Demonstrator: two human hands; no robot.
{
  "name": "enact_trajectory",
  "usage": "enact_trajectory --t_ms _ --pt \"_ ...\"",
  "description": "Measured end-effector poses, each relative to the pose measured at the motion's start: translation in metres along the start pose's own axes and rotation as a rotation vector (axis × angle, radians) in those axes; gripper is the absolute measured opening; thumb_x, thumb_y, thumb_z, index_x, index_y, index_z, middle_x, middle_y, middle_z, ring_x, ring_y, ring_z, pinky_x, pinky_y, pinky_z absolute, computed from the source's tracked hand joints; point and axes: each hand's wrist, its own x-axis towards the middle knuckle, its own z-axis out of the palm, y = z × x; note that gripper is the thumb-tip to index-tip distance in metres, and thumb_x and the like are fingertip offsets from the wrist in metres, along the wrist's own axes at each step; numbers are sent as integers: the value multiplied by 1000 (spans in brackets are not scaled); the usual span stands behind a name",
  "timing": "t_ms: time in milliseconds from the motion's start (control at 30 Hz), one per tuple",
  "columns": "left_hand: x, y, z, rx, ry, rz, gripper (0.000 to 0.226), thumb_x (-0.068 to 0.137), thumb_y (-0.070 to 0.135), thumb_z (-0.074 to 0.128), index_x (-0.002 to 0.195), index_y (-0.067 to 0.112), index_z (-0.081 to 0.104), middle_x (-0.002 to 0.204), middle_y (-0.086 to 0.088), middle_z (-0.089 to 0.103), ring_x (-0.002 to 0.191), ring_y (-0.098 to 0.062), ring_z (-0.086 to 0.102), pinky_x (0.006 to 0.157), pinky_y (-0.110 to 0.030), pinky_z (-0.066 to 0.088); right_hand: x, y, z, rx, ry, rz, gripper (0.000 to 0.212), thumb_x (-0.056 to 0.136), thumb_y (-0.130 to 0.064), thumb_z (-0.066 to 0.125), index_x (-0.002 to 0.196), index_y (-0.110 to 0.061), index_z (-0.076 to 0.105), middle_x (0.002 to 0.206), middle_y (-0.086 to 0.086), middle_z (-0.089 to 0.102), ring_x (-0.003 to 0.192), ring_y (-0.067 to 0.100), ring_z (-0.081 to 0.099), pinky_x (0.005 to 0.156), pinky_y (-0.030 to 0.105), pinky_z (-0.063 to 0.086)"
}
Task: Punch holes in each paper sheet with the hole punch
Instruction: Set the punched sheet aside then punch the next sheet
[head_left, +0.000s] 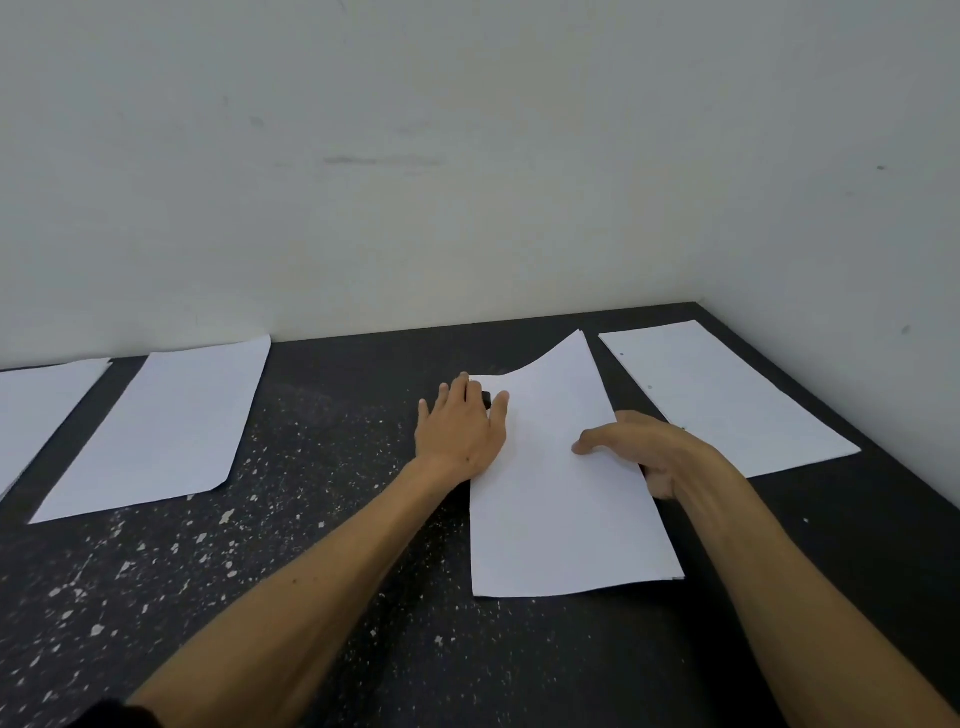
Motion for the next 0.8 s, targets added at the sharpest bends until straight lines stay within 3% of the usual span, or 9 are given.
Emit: enact_trajectory --t_ms 167,467,600,667,800 --pt "1 -16 9 -34 4 31 53 109 33 19 160 18 24 170 -1 13 158 -22 4 127 -48 4 3 1 0 -5 1 1 29 91 -10 73 119 -9 69 109 14 80 100 36 77 93 52 60" --pt "-2 -12 4 -113 6 -3 53 110 34 20 161 22 24 169 3 17 158 -20 7 126 -50 0 0 0 0 7 30 12 37 85 -12 78 120 -9 67 107 14 80 97 36 78 92 56 60" --pt "-5 -5 -8 -309 22 -31 49 109 20 25 156 23 37 168 7 20 155 -14 17 126 -51 -8 -2 -1 2 -1 30 13 35 86 -12 77 119 -9 68 108 15 79 98 37 77 93 55 60" --pt "-6 0 -18 -468 -25 -51 51 108 12 27 154 27 42 169 10 16 156 -14 11 123 -47 -17 -3 -1 3 3 29 13 38 84 -12 78 120 -9 67 109 15 79 98 38 77 93 57 60" --pt "-7 5 -24 -580 -79 -78 62 105 6 29 159 35 26 170 11 11 156 -12 4 123 -49 -19 -5 -1 3 -2 29 10 43 81 -13 79 122 -8 67 110 15 79 98 38 77 94 57 59"
